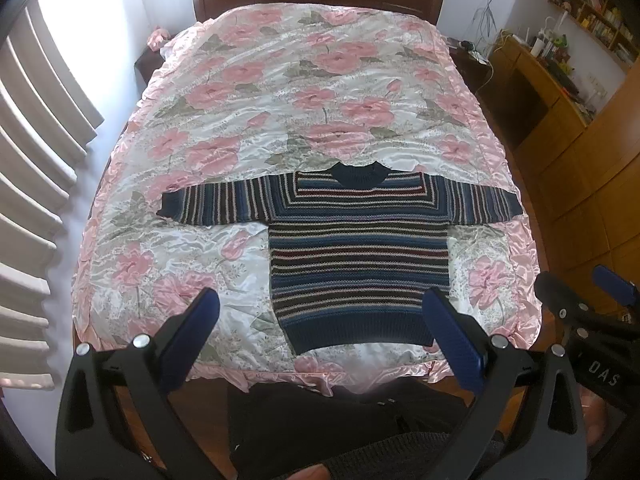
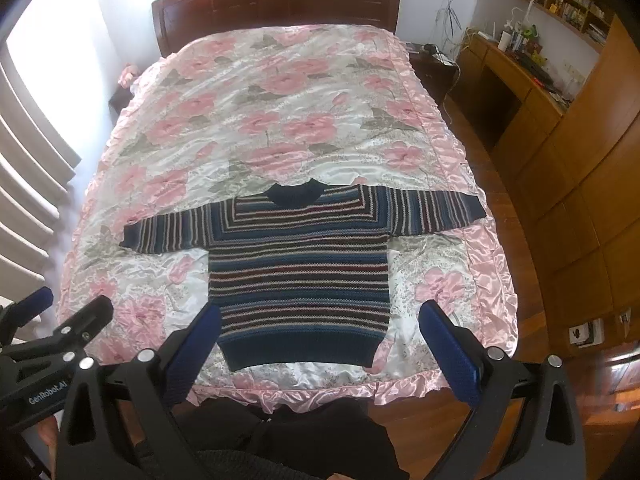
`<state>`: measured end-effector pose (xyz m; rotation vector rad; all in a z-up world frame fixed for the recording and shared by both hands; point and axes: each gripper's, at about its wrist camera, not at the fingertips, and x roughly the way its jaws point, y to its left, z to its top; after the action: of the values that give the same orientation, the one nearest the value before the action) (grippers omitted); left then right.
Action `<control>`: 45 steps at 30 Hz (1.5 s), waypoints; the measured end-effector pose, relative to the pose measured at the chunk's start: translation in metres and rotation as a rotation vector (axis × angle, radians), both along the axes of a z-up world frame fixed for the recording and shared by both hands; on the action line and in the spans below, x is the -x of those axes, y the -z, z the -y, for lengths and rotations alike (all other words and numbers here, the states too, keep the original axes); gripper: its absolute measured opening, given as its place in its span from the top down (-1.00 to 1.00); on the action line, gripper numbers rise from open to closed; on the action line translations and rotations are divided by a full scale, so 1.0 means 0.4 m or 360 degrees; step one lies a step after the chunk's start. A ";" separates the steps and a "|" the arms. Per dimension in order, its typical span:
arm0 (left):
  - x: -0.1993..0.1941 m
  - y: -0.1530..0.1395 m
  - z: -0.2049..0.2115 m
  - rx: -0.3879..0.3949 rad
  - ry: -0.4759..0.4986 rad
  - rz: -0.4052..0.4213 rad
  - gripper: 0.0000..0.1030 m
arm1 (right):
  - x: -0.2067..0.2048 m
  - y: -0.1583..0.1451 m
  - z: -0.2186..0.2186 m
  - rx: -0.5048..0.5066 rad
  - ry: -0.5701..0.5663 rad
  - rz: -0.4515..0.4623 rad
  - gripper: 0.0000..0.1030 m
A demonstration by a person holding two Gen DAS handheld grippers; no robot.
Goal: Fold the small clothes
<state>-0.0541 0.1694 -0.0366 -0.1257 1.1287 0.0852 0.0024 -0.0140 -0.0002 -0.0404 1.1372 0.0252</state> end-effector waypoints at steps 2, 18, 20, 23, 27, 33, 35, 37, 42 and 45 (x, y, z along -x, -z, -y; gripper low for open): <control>-0.002 -0.003 0.002 0.0000 0.0001 0.0001 -0.95 | 0.001 0.000 -0.001 0.0006 -0.0005 0.0002 -0.93; -0.014 0.013 0.004 0.0003 -0.0002 -0.0018 -0.95 | -0.008 0.005 0.012 -0.0003 -0.0005 -0.0007 -0.93; -0.015 0.012 0.003 0.0003 -0.0002 -0.0019 -0.95 | -0.007 0.004 0.010 -0.0002 -0.0005 -0.0009 -0.93; -0.015 0.014 0.003 0.0006 -0.0002 -0.0022 -0.95 | -0.008 0.004 0.010 -0.0003 -0.0007 -0.0009 -0.93; -0.016 0.033 0.007 0.0010 0.0004 -0.0031 -0.95 | -0.017 0.024 0.018 -0.0007 0.0001 -0.0023 -0.93; -0.021 0.049 0.006 0.0019 0.0012 -0.0051 -0.95 | -0.018 0.039 0.017 -0.0010 0.0004 -0.0032 -0.93; -0.025 0.044 0.005 0.0033 0.0012 -0.0048 -0.95 | -0.017 0.041 0.018 -0.0010 0.0006 -0.0029 -0.93; -0.029 0.049 0.010 0.0047 0.0022 -0.0058 -0.95 | -0.018 0.041 0.016 -0.0008 0.0008 -0.0031 -0.93; -0.052 0.047 0.017 0.0048 0.0031 -0.0089 -0.94 | -0.018 0.058 0.018 -0.0009 0.0018 -0.0044 -0.93; -0.062 0.052 0.019 0.0049 0.0039 -0.0110 -0.94 | -0.032 0.076 0.023 -0.0016 0.0012 -0.0082 -0.93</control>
<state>-0.0293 0.1618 -0.0572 -0.1369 1.2009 0.0507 0.0151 -0.0230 -0.0305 -0.0266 1.1884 0.0256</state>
